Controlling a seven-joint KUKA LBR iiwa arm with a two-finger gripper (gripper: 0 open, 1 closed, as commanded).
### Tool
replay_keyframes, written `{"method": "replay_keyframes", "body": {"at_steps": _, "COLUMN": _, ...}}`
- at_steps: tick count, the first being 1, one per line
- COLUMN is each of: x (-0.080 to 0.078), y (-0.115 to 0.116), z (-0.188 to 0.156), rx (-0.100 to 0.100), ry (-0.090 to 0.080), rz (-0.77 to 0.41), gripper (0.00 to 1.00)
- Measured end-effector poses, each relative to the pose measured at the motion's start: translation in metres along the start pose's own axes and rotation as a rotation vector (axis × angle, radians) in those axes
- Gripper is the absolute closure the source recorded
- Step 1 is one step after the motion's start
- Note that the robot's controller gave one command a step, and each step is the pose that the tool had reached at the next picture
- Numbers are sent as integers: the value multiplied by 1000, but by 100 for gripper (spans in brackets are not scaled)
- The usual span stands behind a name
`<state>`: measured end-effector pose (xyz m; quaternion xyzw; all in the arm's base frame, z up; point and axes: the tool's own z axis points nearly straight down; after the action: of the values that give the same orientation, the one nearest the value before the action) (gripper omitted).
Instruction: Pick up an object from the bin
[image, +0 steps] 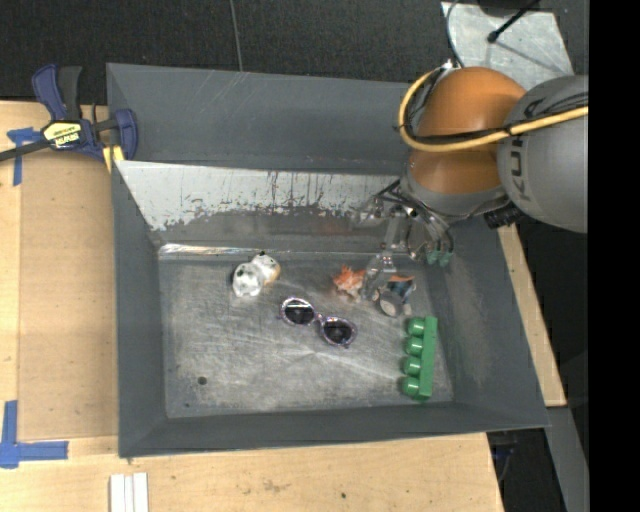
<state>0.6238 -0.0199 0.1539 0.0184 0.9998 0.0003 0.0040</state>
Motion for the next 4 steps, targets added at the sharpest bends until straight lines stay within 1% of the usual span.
{"method": "replay_keyframes", "body": {"at_steps": 1, "x": 2, "y": -3, "z": 61, "rx": 1, "ry": 7, "rz": 15, "gripper": 0}}
{"method": "replay_keyframes", "body": {"at_steps": 2, "x": 6, "y": -6, "z": 53, "rx": 0, "ry": 13, "rz": 39, "gripper": 0}}
{"method": "replay_keyframes", "body": {"at_steps": 3, "x": 2, "y": -11, "z": 50, "rx": 0, "ry": -1, "rz": 60, "gripper": 0}}
{"method": "replay_keyframes", "body": {"at_steps": 4, "x": 2, "y": -14, "z": 79, "rx": -1, "ry": -1, "rz": 181, "gripper": 100}}
